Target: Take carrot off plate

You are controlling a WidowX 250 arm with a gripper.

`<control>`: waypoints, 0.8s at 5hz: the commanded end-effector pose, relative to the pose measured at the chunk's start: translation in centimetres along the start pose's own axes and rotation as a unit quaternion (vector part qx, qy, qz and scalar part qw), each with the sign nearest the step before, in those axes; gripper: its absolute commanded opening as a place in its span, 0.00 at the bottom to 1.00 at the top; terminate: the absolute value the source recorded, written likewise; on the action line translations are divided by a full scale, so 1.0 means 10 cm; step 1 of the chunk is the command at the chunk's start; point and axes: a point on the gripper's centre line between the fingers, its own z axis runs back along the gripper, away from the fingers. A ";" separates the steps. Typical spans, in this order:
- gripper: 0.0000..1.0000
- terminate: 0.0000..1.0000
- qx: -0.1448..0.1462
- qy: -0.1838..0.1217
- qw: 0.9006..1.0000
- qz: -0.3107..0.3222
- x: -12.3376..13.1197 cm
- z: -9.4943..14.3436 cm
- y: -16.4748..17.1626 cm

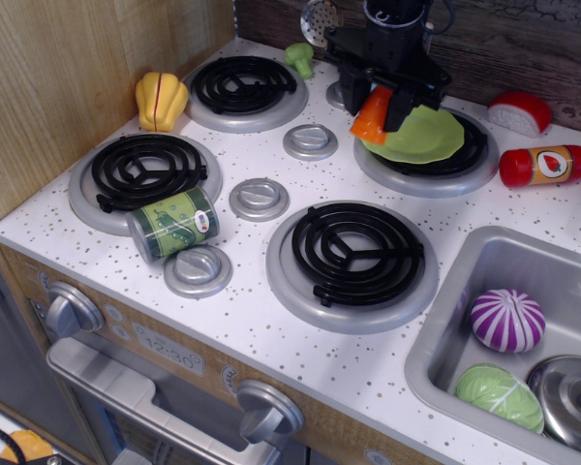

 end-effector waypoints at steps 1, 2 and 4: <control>0.00 0.00 0.001 -0.089 0.996 -0.016 0.37 0.09 0.07; 0.00 0.00 -0.007 -0.139 0.990 -0.018 0.48 -0.09 0.06; 1.00 0.00 -0.014 -0.181 0.983 -0.011 0.42 -0.26 0.03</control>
